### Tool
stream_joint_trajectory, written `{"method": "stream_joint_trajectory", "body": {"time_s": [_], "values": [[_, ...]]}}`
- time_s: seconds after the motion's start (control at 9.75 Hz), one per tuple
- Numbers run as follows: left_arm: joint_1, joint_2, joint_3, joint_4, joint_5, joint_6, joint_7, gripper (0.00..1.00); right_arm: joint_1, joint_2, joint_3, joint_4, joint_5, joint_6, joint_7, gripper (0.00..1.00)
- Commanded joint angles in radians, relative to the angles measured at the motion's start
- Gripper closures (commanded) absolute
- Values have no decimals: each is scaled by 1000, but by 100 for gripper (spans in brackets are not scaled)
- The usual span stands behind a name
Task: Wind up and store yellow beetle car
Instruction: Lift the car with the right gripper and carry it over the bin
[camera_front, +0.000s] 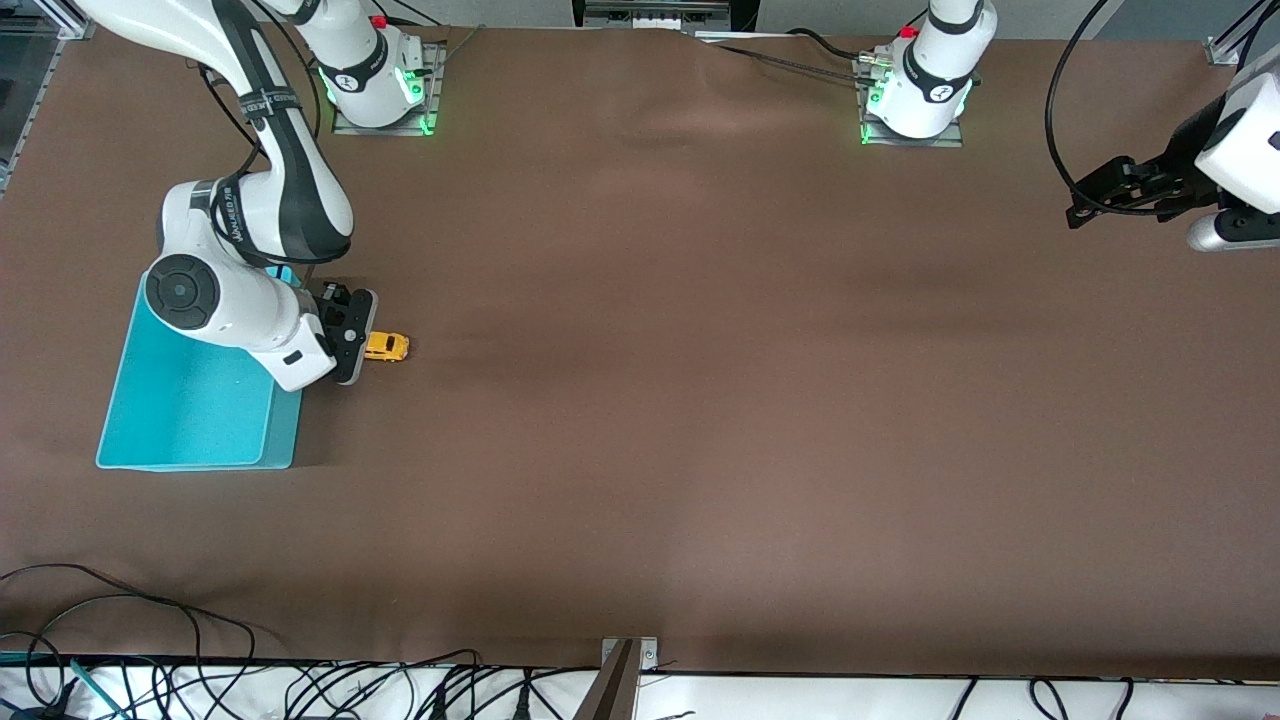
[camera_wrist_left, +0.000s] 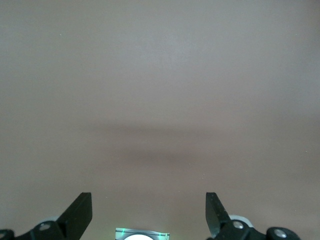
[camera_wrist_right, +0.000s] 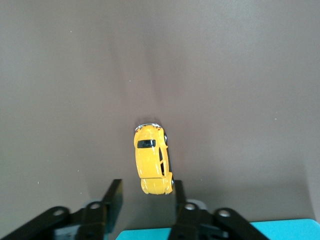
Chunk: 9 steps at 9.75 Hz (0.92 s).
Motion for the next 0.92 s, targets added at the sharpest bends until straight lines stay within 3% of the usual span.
{"method": "stream_joint_trajectory", "body": {"time_s": [0.0, 0.21, 0.82], "values": [[1, -16, 3, -16, -14, 2, -12, 0, 3, -17, 8, -16, -20, 8, 3, 0], [1, -16, 3, -16, -14, 2, -14, 0, 3, -17, 16, -64, -23, 52, 3, 0], [0, -16, 3, -16, -14, 2, -14, 0, 7, 6, 14, -284, -26, 371, 3, 0]]}}
